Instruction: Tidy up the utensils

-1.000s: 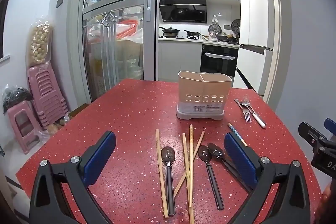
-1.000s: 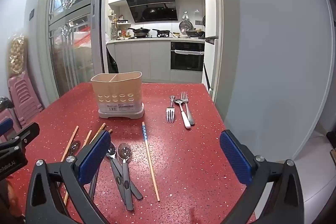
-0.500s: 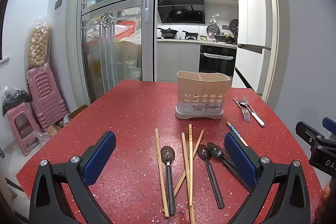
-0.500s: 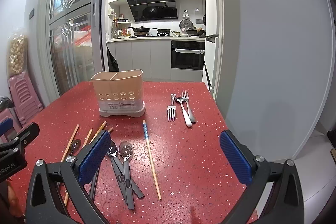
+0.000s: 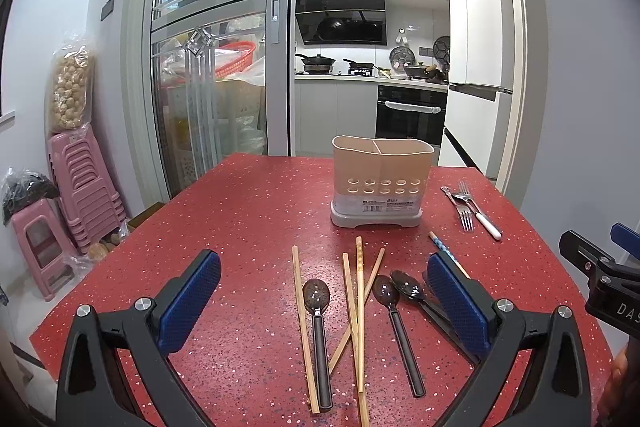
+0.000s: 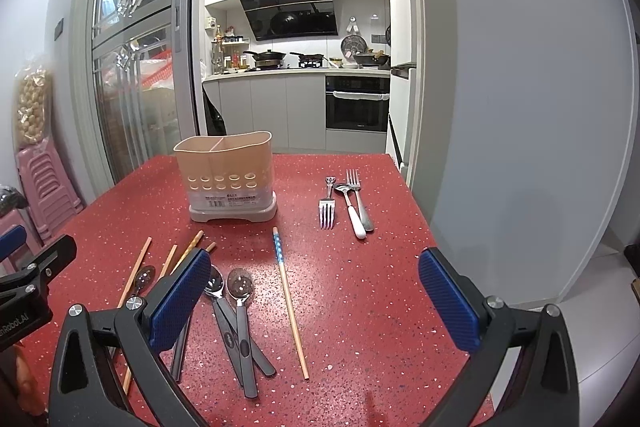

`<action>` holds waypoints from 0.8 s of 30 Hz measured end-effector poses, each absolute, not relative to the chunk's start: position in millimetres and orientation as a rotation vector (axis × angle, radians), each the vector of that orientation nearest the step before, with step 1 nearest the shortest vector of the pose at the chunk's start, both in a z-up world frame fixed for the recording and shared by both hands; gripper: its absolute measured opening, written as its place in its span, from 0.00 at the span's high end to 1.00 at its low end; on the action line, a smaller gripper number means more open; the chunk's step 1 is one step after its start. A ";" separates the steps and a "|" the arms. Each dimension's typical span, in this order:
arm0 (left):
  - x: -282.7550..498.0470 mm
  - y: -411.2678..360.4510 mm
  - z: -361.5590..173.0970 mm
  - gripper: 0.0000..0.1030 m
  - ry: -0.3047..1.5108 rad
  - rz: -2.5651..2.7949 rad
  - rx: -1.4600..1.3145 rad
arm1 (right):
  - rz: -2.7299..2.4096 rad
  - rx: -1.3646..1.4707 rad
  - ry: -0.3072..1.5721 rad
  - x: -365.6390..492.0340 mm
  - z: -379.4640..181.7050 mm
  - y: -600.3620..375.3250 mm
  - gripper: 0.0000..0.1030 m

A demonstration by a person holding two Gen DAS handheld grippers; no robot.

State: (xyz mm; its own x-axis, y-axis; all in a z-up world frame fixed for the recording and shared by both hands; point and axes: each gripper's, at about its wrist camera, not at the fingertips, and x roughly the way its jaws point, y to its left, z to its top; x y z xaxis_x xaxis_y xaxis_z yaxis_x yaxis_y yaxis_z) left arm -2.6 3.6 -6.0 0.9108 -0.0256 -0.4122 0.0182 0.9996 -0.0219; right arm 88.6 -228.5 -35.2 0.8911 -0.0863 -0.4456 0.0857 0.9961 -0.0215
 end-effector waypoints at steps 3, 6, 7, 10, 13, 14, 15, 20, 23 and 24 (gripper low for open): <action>-2.4 3.4 -6.1 0.00 0.424 -0.021 -0.019 | -0.089 0.000 0.462 88.5 -35.2 -228.4 0.00; -3.3 3.2 -5.3 0.00 0.423 -0.022 -0.019 | -0.088 -0.001 0.462 88.4 -34.9 -228.4 0.00; -3.2 3.6 -5.2 0.00 0.424 -0.023 -0.018 | -0.089 -0.001 0.462 88.5 -35.0 -228.4 0.00; -3.4 3.4 -5.2 0.00 0.424 -0.024 -0.016 | -0.088 -0.001 0.463 88.6 -34.5 -228.7 0.00; -2.5 2.5 -5.4 0.00 0.429 -0.025 -0.012 | -0.088 0.000 0.464 88.5 -34.8 -228.6 0.00; -2.3 2.4 -5.4 0.00 0.430 -0.027 -0.014 | -0.088 0.000 0.464 88.5 -34.7 -228.6 0.00; -2.0 2.3 -5.3 0.00 0.431 -0.027 -0.015 | -0.088 0.000 0.463 88.8 -34.4 -228.8 0.00; -1.8 2.6 -5.4 0.00 0.431 -0.024 -0.014 | -0.089 0.002 0.462 88.1 -34.1 -228.8 0.00; -1.2 2.9 -5.7 0.00 0.433 -0.023 -0.014 | -0.090 0.003 0.462 87.8 -34.1 -228.7 0.00; -0.9 2.8 -5.7 0.00 0.433 -0.023 -0.015 | -0.089 0.003 0.462 87.6 -34.1 -228.6 0.00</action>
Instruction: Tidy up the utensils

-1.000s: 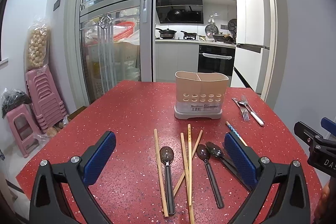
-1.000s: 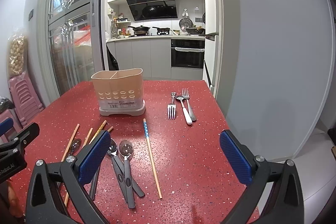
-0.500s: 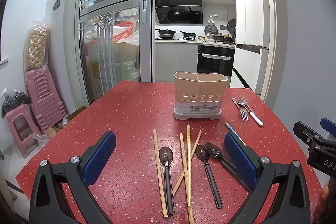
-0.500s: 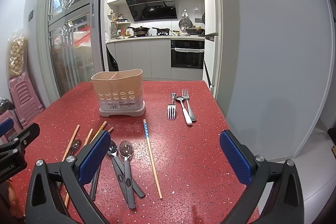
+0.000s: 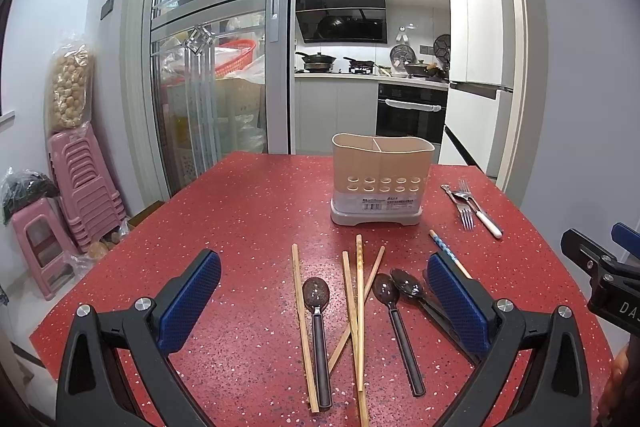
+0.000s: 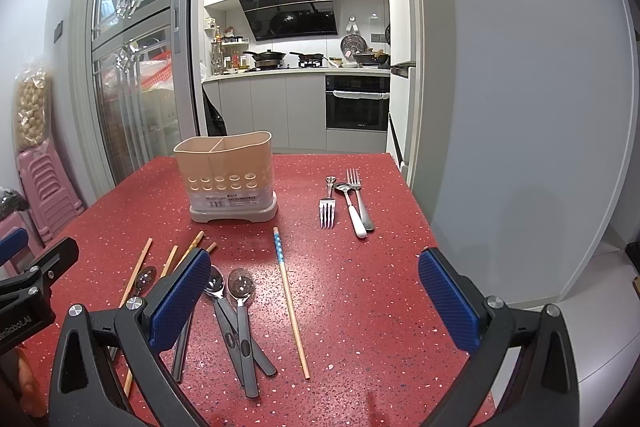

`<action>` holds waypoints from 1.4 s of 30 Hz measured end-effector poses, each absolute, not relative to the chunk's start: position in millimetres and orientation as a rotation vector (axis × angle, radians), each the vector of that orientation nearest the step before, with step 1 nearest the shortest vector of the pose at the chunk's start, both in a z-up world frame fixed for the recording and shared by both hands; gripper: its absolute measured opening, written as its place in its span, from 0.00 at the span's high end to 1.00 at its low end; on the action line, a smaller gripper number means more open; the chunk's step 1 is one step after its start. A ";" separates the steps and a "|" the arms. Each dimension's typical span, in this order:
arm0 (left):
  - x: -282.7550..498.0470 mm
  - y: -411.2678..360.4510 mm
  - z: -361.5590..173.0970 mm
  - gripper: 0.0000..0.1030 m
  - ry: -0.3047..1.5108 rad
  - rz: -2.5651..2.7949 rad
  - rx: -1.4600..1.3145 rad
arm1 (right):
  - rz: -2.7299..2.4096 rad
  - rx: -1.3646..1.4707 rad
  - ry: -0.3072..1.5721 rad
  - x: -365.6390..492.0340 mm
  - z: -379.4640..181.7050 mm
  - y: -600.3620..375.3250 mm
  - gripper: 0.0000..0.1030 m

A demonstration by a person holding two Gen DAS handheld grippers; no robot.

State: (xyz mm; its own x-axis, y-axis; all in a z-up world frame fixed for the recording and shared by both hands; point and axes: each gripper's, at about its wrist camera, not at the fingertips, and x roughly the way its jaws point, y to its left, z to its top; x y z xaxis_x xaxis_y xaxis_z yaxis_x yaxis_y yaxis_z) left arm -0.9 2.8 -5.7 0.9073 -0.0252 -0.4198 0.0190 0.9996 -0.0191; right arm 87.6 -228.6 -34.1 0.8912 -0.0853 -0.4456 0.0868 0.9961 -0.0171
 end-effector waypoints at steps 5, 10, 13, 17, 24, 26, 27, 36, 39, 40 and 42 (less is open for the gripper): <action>-0.8 2.9 -5.4 0.00 0.431 -0.025 -0.011 | -0.088 0.004 0.461 87.7 -33.5 -228.8 0.00; -0.1 2.9 -6.3 0.00 0.429 -0.028 -0.013 | -0.087 0.006 0.461 87.3 -33.1 -229.1 0.00; -0.3 2.3 -6.6 0.00 0.429 -0.025 -0.009 | -0.086 0.006 0.460 87.0 -32.6 -228.7 0.00; -0.8 2.2 -6.7 0.00 0.431 -0.028 -0.012 | -0.082 0.007 0.464 87.0 -31.9 -227.6 0.00; -0.7 2.3 -6.7 0.00 0.432 -0.028 -0.012 | -0.081 0.008 0.462 87.0 -30.7 -226.7 0.00; -1.1 2.0 -6.5 0.00 0.432 -0.029 -0.012 | -0.081 0.008 0.462 86.9 -30.6 -226.5 0.00; -1.2 2.1 -6.4 0.00 0.431 -0.030 -0.012 | -0.082 0.008 0.462 86.9 -30.6 -226.7 0.00; -1.6 0.8 -6.3 0.00 0.434 -0.031 -0.014 | -0.079 0.008 0.464 87.4 -31.1 -227.9 0.00; -1.7 0.5 -5.8 0.00 0.434 -0.031 -0.015 | -0.079 0.008 0.462 87.3 -31.1 -227.9 0.00; -1.6 0.7 -5.8 0.00 0.434 -0.031 -0.015 | -0.079 0.008 0.463 87.6 -31.2 -228.3 0.00; -1.6 0.6 -5.7 0.00 0.434 -0.031 -0.014 | -0.078 0.008 0.463 87.6 -31.2 -228.4 0.00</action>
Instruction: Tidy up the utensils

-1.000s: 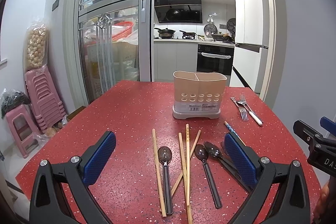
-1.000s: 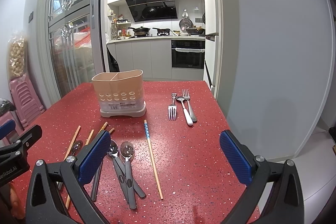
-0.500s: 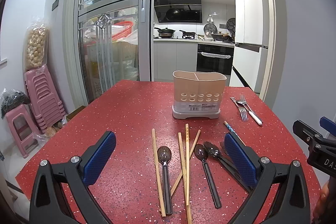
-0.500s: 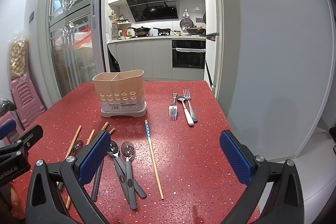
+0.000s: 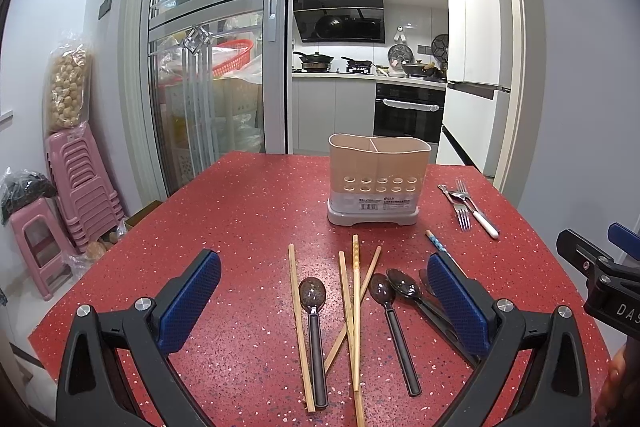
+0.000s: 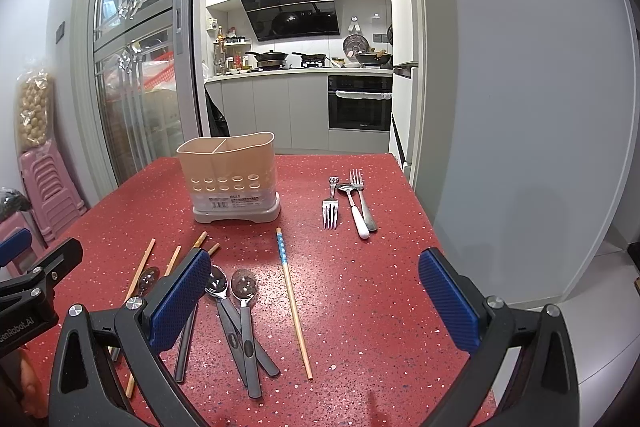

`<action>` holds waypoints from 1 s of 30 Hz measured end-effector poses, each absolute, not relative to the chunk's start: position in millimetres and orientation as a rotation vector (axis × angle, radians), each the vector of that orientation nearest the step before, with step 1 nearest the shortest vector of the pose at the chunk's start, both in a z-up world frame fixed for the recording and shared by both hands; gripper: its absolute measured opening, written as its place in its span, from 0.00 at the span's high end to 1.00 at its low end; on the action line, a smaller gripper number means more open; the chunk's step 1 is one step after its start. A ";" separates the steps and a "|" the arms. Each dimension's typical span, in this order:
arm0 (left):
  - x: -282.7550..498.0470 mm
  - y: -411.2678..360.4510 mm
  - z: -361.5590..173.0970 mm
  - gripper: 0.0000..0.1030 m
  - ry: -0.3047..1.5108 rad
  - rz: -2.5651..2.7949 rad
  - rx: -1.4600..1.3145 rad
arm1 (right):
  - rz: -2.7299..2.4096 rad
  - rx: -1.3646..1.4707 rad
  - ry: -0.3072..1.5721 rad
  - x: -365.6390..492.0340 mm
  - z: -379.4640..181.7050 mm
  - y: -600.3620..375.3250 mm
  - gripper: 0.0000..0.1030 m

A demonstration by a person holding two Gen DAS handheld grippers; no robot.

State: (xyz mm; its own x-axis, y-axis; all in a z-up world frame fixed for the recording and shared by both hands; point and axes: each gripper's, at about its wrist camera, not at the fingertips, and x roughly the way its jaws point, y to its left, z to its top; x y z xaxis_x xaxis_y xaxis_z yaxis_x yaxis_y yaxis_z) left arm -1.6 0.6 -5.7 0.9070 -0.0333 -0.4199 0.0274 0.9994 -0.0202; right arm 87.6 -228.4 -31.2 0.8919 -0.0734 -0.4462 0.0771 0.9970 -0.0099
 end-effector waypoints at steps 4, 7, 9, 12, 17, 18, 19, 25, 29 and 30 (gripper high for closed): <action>-1.6 1.0 -5.6 0.00 0.434 -0.032 -0.015 | -0.078 0.009 0.463 87.7 -31.1 -228.7 0.00; -1.7 0.7 -5.6 0.00 0.434 -0.031 -0.016 | -0.077 0.010 0.463 87.5 -30.9 -228.3 0.00; -1.7 0.7 -5.4 0.00 0.435 -0.032 -0.016 | -0.077 0.009 0.464 87.7 -31.0 -228.0 0.00; -1.9 0.7 -5.4 0.00 0.435 -0.032 -0.016 | -0.076 0.011 0.466 87.8 -31.1 -228.3 0.00; -2.0 -0.3 -5.2 0.00 0.437 -0.033 -0.016 | -0.072 0.012 0.469 89.3 -31.0 -227.7 0.00; -2.0 0.3 -5.3 0.00 0.437 -0.032 -0.017 | -0.072 0.012 0.469 89.4 -31.1 -227.7 0.00; -2.0 0.3 -5.3 0.00 0.437 -0.032 -0.017 | -0.070 0.012 0.470 89.9 -31.2 -227.8 0.00; -0.8 -1.3 -5.6 0.00 0.443 -0.031 -0.017 | -0.066 0.016 0.477 91.8 -32.3 -227.9 0.00; -0.7 -1.7 -5.7 0.00 0.443 -0.032 -0.016 | -0.064 0.016 0.478 94.2 -33.5 -229.5 0.00; -0.6 -1.3 -5.6 0.00 0.443 -0.031 -0.015 | -0.063 0.017 0.479 94.2 -33.9 -229.5 0.00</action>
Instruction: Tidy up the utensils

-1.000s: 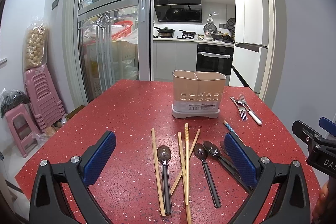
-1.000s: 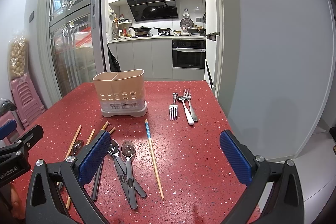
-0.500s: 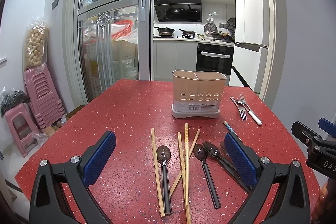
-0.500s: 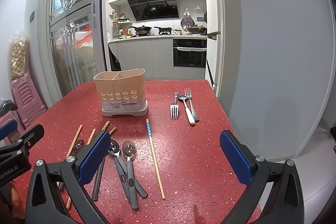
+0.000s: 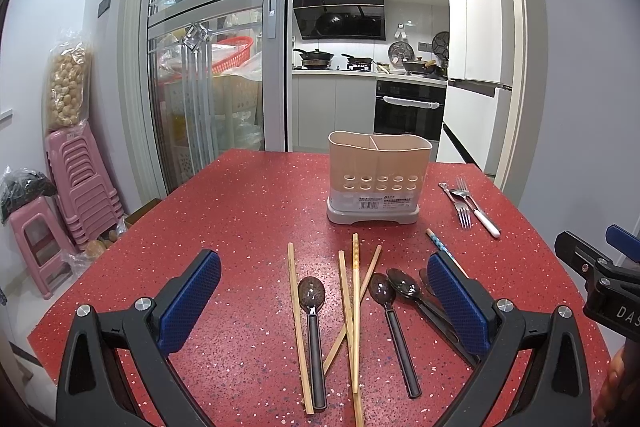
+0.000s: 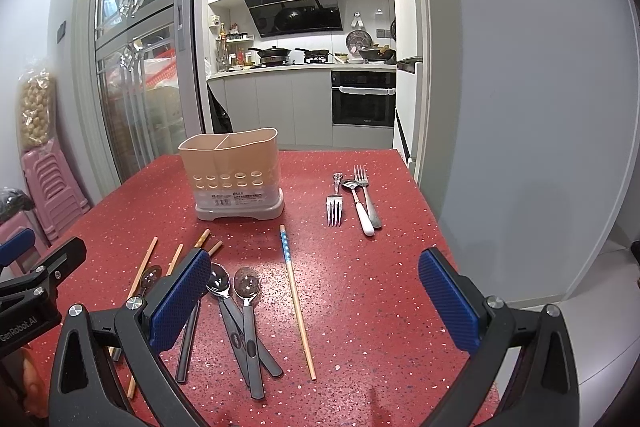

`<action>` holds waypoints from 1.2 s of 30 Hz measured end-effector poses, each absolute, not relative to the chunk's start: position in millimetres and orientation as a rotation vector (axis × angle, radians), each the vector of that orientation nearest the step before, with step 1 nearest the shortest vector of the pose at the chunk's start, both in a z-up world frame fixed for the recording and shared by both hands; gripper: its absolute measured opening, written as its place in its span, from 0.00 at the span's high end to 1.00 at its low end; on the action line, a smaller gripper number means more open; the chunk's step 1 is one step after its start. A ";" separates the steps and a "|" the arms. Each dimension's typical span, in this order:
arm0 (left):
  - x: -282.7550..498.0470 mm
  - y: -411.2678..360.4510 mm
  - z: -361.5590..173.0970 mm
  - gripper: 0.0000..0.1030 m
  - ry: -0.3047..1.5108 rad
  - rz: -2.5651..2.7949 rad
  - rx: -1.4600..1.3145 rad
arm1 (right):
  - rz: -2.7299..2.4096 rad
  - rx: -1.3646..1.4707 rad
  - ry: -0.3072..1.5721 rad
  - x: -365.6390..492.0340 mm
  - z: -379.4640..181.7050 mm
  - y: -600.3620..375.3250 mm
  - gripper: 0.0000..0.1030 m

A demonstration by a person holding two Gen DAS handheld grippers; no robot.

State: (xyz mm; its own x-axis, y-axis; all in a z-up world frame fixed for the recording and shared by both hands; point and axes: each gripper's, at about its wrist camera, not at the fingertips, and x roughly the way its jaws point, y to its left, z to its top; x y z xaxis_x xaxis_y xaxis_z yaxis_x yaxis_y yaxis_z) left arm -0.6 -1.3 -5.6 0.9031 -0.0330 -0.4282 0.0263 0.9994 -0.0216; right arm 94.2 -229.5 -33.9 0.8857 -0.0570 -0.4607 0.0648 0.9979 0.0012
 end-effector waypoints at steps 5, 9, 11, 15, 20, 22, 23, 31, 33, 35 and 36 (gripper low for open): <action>3.3 1.0 -7.7 0.00 0.468 -0.031 -0.025 | -0.055 0.026 0.501 99.4 -36.9 -231.1 0.00; 14.8 12.8 -15.0 0.00 0.530 -0.017 -0.039 | -0.035 0.046 0.556 110.3 -40.4 -236.8 0.00; 24.7 20.9 -20.4 0.00 0.579 0.004 -0.035 | -0.025 0.052 0.595 118.4 -43.3 -241.5 0.00; 51.3 41.4 -33.3 0.00 0.689 0.008 -0.049 | -0.001 0.042 0.725 147.1 -53.7 -253.4 0.00; 87.9 67.8 -62.2 0.00 0.845 0.025 -0.105 | 0.022 0.041 0.906 186.0 -72.9 -266.4 0.00; 97.5 72.5 -73.6 0.00 0.891 0.028 -0.113 | 0.034 0.039 0.938 196.1 -78.1 -267.2 0.00; 100.4 73.1 -78.5 0.00 0.910 0.028 -0.115 | 0.044 0.030 0.954 202.3 -81.4 -265.7 0.00; 141.7 79.2 -95.8 0.00 1.022 0.012 -0.190 | 0.114 0.044 1.069 251.8 -100.4 -255.2 0.08; 156.3 78.9 -98.1 0.00 1.043 0.007 -0.214 | 0.134 0.043 1.088 263.4 -103.3 -250.9 0.09; 169.5 74.3 -100.9 0.00 1.063 0.001 -0.216 | 0.144 0.037 1.113 275.6 -108.0 -247.2 0.13; 174.3 72.1 -101.6 0.00 1.069 0.003 -0.206 | 0.151 0.038 1.130 283.0 -112.0 -245.5 0.15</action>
State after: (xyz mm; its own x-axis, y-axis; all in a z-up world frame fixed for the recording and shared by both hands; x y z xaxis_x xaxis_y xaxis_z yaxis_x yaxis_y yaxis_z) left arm 174.3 72.1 -101.6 0.4830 -0.0971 -0.8702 -0.1022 0.9808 -0.1662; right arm 283.0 -245.5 -112.0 0.4176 0.1399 -0.8978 -0.1013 0.9891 0.1070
